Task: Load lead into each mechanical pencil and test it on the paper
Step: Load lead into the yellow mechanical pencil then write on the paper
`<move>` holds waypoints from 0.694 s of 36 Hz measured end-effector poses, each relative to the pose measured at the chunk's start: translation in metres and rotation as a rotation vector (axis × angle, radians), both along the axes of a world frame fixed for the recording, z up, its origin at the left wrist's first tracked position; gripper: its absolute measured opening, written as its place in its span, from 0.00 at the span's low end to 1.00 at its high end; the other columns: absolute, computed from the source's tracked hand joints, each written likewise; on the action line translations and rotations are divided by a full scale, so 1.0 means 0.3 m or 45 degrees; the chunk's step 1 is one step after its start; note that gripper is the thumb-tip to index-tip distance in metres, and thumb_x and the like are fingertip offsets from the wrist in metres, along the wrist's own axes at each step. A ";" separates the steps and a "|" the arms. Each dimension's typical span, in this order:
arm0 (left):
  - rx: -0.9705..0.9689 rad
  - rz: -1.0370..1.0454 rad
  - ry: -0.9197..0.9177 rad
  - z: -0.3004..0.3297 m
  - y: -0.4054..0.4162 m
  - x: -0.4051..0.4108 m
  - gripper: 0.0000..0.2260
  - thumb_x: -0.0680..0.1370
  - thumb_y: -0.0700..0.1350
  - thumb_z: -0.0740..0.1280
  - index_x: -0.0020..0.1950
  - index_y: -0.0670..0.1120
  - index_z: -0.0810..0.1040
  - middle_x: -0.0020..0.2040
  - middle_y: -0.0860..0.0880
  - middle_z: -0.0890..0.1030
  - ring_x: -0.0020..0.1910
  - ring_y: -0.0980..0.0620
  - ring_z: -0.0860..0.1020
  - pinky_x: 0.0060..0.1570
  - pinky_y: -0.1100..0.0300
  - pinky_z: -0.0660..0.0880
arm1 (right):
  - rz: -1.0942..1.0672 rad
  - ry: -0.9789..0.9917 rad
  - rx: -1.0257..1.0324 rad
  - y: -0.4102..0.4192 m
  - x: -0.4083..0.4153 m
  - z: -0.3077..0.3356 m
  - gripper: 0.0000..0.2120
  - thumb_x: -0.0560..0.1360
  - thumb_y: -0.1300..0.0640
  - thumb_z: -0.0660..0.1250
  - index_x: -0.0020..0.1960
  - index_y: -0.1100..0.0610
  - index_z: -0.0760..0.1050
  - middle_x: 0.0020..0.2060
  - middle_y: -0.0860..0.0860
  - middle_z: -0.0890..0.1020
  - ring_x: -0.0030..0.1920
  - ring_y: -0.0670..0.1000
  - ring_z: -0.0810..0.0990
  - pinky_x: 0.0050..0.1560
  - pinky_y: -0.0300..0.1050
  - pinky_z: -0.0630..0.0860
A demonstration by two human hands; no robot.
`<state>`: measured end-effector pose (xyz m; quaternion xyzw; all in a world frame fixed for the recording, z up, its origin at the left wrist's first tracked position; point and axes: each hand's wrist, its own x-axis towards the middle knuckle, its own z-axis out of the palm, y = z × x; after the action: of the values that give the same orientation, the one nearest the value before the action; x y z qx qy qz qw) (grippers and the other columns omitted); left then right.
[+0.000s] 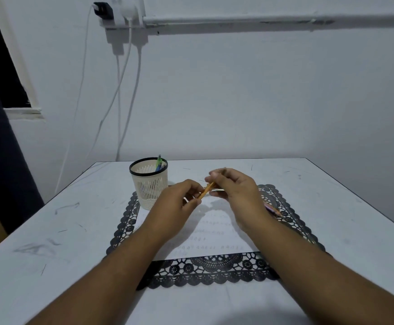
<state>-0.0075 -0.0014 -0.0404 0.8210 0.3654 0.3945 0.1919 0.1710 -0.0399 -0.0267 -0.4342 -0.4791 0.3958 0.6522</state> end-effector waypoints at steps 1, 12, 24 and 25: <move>-0.036 0.001 -0.014 -0.001 0.000 0.001 0.08 0.79 0.41 0.73 0.56 0.52 0.83 0.47 0.58 0.83 0.47 0.60 0.81 0.48 0.65 0.78 | -0.012 0.053 0.011 -0.002 -0.006 0.005 0.05 0.82 0.57 0.70 0.52 0.58 0.83 0.48 0.56 0.89 0.52 0.56 0.87 0.61 0.54 0.82; -0.298 -0.149 -0.016 -0.019 -0.015 0.013 0.05 0.76 0.41 0.76 0.45 0.51 0.84 0.39 0.55 0.82 0.36 0.62 0.77 0.41 0.68 0.73 | 0.392 0.627 0.093 -0.031 -0.050 0.055 0.12 0.80 0.49 0.60 0.44 0.56 0.71 0.32 0.51 0.64 0.32 0.49 0.62 0.37 0.45 0.64; -0.200 -0.136 -0.072 -0.012 -0.006 -0.001 0.04 0.76 0.43 0.77 0.44 0.51 0.85 0.41 0.57 0.85 0.40 0.57 0.81 0.43 0.61 0.77 | 0.571 0.571 0.303 -0.039 -0.039 0.061 0.16 0.75 0.45 0.59 0.34 0.54 0.65 0.30 0.50 0.61 0.33 0.51 0.56 0.35 0.44 0.64; -0.189 -0.138 -0.073 -0.010 -0.005 -0.001 0.04 0.76 0.43 0.76 0.44 0.51 0.85 0.41 0.57 0.85 0.40 0.56 0.82 0.43 0.62 0.77 | 0.569 0.571 0.304 -0.040 -0.039 0.062 0.16 0.74 0.45 0.59 0.34 0.54 0.65 0.30 0.50 0.61 0.33 0.51 0.56 0.35 0.44 0.64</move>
<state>-0.0079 -0.0028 -0.0435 0.8114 0.3430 0.3788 0.2836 0.1593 -0.0519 -0.0080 -0.1410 -0.4500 0.5556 0.6848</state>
